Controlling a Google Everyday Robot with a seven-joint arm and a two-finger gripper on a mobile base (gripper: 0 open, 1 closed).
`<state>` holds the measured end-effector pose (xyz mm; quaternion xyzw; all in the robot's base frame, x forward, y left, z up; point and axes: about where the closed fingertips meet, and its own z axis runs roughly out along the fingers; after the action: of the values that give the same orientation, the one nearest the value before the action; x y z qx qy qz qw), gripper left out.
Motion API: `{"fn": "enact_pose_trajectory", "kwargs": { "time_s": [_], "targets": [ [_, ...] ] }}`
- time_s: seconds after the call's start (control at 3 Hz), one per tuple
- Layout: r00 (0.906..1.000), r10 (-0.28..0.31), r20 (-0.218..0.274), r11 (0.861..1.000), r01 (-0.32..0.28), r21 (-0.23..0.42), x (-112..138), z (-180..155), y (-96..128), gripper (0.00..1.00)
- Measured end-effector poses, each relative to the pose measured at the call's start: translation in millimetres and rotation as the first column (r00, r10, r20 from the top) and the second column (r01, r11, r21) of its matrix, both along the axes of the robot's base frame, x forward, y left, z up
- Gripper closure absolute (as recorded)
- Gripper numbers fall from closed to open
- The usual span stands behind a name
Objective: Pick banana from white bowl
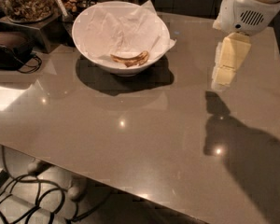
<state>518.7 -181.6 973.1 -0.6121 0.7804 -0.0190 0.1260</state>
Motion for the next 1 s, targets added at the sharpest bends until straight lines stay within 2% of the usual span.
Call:
{"fn": "enact_pose_trajectory", "kwargs": {
  "time_s": [0.33,0.67,1.0],
  "targets": [
    [0.9997,0.000,0.024,1.000,0.000,0.009,4,2,2,0.00],
    [0.9997,-0.023,0.012,0.999,0.022,0.040,14,-3,3,0.00],
    [1.0000,0.001,-0.002,1.000,-0.001,0.018,52,-7,19,0.00]
  ]
}}
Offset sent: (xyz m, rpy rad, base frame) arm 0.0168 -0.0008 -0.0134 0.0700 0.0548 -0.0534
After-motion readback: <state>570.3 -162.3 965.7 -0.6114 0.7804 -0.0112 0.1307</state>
